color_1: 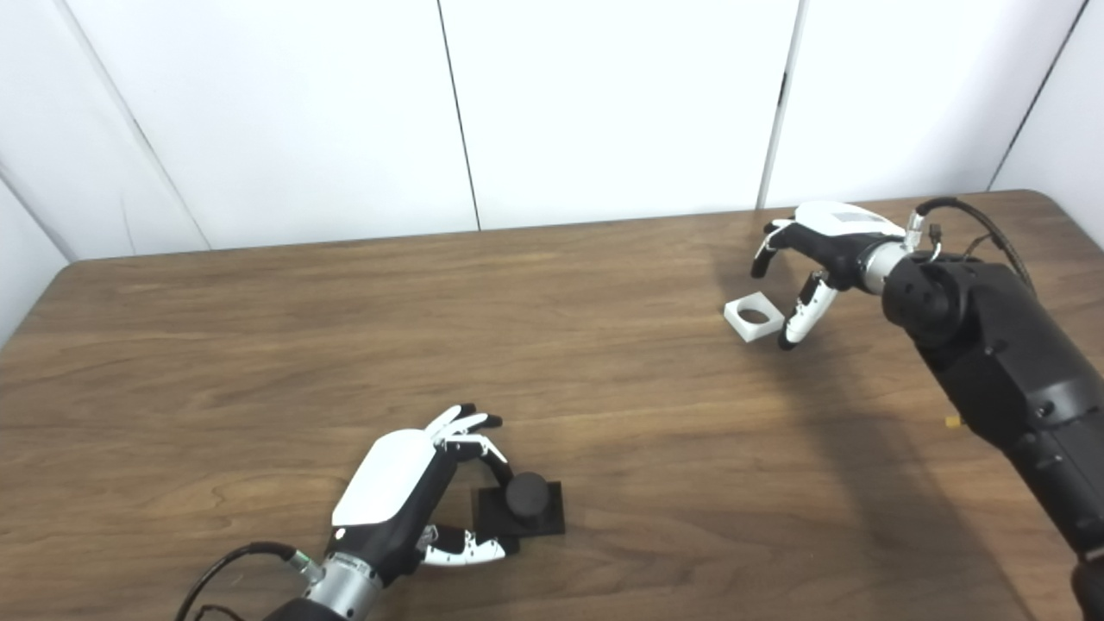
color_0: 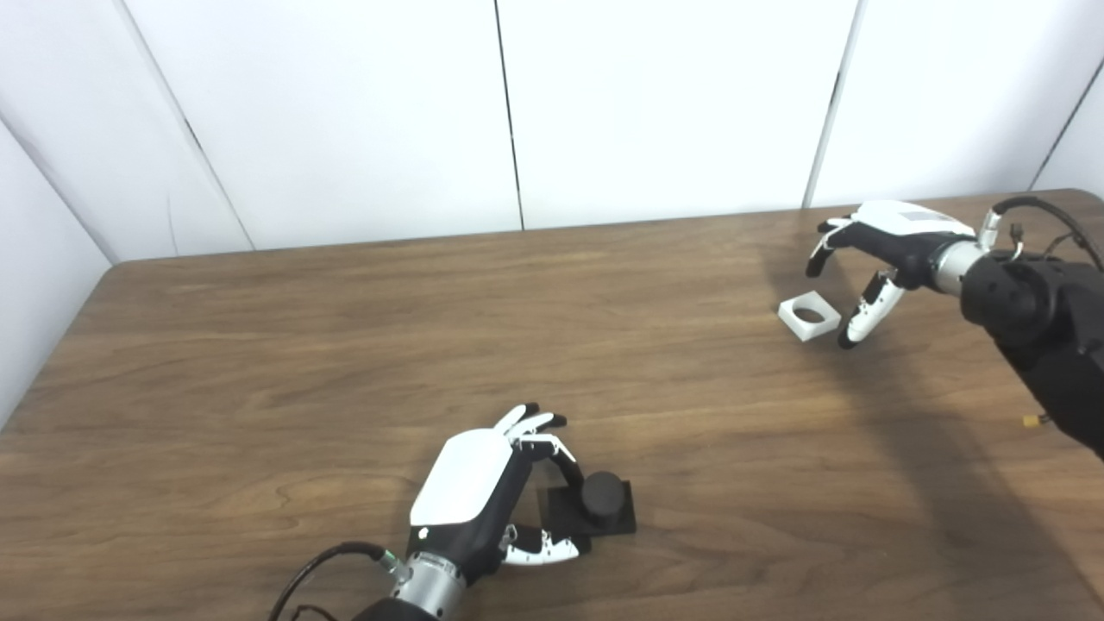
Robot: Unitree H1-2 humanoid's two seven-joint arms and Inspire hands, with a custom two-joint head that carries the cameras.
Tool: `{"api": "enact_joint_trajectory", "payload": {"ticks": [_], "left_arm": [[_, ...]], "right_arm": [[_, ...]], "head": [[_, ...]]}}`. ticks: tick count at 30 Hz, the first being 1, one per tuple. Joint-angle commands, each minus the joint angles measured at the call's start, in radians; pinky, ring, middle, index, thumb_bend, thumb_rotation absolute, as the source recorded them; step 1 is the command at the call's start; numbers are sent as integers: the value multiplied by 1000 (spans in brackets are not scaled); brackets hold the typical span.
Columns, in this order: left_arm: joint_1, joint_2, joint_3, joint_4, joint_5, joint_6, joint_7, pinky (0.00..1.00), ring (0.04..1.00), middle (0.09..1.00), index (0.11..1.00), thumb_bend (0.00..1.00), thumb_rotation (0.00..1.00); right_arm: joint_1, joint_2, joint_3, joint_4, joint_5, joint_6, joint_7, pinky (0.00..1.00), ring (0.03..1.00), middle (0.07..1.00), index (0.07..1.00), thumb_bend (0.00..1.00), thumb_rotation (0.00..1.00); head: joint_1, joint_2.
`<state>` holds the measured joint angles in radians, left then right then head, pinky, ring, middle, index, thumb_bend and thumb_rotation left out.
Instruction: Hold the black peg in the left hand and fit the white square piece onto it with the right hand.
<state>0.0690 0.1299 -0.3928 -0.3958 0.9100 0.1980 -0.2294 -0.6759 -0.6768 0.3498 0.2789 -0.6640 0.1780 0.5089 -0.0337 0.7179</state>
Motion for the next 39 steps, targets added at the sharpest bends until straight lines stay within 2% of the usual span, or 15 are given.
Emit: {"api": "enact_joint_trajectory", "payload": {"ticks": [1, 5, 12, 20, 30, 39], "left_arm": [[-4, -3, -2, -4, 25, -2, 2, 850, 949, 871, 485, 507, 74], [-3, -2, -1, -1, 26, -6, 8, 836, 950, 869, 485, 507, 73], [-6, -7, 0, 0, 20, -5, 9, 866, 952, 871, 485, 507, 73], [-5, -10, -3, -1, 26, -2, 4, 864, 955, 875, 485, 507, 73], [-5, -18, -1, 2, 20, -7, 14, 871, 956, 872, 485, 509, 72], [-10, -20, 1, 1, 24, -6, 11, 853, 952, 874, 485, 506, 76]], "right_arm": [[-69, -7, -12, -8, -10, -27, -24, 965, 1000, 954, 697, 838, 41], [-76, 0, -11, 12, -9, -34, -25, 945, 1000, 954, 695, 835, 47], [-97, 16, 5, 60, -27, -57, -35, 906, 994, 949, 690, 837, 107], [-104, 43, 21, 80, -50, -59, -39, 903, 987, 942, 689, 851, 143], [-103, 69, 18, 92, -52, -42, -41, 922, 991, 939, 681, 847, 131], [-90, 66, 20, 115, -54, -59, -60, 913, 980, 929, 667, 847, 118]], "head": [[-4, 1], [-4, -1], [-2, -2], [2, -1], [-2, 2], [1, 2]]}}
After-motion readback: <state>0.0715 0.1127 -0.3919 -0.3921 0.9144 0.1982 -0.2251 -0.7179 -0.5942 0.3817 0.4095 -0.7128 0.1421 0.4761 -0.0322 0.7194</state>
